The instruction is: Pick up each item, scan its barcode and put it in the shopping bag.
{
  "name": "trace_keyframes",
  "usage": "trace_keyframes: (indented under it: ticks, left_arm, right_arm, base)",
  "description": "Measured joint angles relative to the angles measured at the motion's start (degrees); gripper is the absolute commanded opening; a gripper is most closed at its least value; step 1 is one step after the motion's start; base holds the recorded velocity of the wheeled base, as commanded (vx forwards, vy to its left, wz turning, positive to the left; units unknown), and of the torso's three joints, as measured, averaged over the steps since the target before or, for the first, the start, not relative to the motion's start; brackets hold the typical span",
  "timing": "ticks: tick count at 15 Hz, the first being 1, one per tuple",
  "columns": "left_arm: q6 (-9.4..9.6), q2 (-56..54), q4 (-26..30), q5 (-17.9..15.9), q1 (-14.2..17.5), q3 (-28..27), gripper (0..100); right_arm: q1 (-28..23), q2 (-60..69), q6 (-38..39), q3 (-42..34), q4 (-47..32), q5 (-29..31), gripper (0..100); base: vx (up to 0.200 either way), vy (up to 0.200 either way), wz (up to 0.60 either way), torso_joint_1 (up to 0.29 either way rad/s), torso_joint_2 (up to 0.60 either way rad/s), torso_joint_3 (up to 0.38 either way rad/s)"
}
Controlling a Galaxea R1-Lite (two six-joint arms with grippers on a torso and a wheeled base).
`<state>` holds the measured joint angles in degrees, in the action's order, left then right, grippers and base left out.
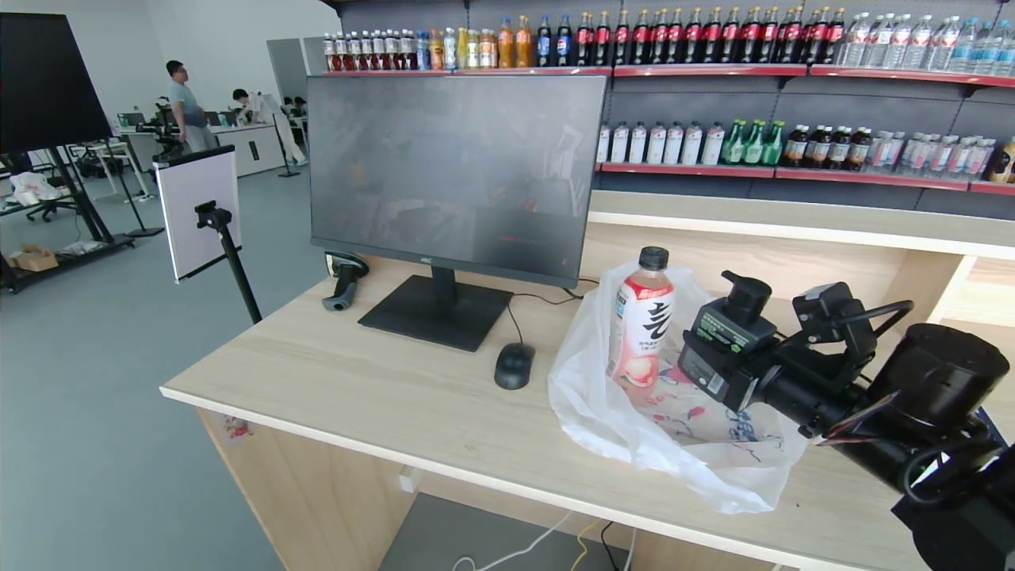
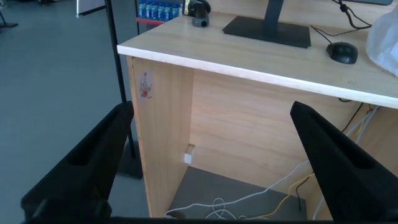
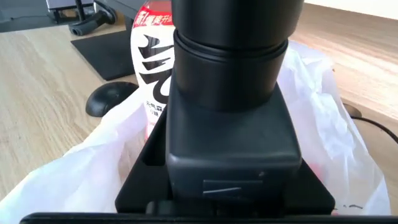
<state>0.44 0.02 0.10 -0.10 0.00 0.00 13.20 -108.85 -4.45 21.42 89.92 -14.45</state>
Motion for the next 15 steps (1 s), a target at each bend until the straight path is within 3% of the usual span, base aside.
trace_keyframes:
  ticks: [5,15]
  left_arm:
    - [0.00,0.0,0.0,0.0,0.0,0.0,100]
    - [0.00,0.0,0.0,0.0,0.0,0.0,100]
  right_arm:
    - [-4.2,-6.1,0.4,3.4,0.0,0.0,0]
    - [-4.7,-9.5,0.4,3.9,0.0,0.0,0]
  base:
    - [0.000,0.000,0.00,0.000,0.00,0.000]
    - [0.000,0.000,0.00,0.000,0.00,0.000]
